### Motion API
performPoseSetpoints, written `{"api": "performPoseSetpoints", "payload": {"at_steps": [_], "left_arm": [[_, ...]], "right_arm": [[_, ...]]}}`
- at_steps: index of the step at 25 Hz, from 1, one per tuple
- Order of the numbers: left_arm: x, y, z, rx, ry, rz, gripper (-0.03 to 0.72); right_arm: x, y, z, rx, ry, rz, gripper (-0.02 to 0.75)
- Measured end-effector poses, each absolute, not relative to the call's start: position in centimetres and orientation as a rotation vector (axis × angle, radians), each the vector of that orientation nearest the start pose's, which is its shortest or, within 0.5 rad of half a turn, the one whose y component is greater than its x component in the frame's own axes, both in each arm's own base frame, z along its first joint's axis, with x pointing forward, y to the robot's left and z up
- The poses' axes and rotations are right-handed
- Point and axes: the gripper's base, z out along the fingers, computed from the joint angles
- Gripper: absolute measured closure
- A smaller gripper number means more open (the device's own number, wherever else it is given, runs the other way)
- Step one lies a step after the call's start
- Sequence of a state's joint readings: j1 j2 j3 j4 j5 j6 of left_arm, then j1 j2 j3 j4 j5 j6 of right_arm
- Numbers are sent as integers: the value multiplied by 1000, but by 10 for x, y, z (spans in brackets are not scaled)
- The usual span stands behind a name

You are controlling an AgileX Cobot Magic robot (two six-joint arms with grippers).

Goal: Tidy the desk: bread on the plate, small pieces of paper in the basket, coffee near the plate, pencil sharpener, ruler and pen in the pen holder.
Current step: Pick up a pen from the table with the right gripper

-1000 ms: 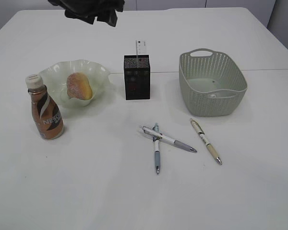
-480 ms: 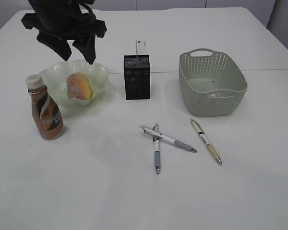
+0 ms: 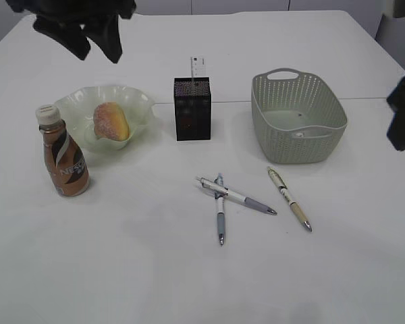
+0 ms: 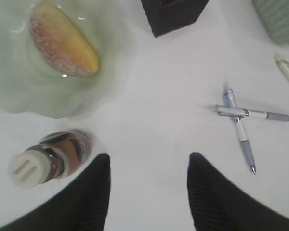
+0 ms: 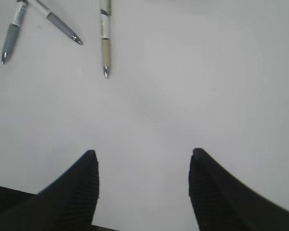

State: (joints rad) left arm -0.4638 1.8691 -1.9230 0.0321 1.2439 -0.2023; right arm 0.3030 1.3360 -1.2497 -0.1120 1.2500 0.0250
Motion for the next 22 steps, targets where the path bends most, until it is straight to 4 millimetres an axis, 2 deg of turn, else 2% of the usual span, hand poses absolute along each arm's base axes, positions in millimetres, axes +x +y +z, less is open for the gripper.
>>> {"api": "performPoseSetpoints", "payload": {"at_steps": [6,12,17,22], "left_arm": [[330,-155,417,320,2514,-202,324],[291,-136,463,300,2390,-244,326],[263,-123,489,287,2314,-267,326],[247,-115,502,280,2271,-281,327]], "right_arm": [[278,111,330,-661,2753,-122,271],[318,153,296,-947,2668,-135,271],[342,168,265,-1159,2592,-168,271],[361,179,229,-1287,2530,-179,271]]}}
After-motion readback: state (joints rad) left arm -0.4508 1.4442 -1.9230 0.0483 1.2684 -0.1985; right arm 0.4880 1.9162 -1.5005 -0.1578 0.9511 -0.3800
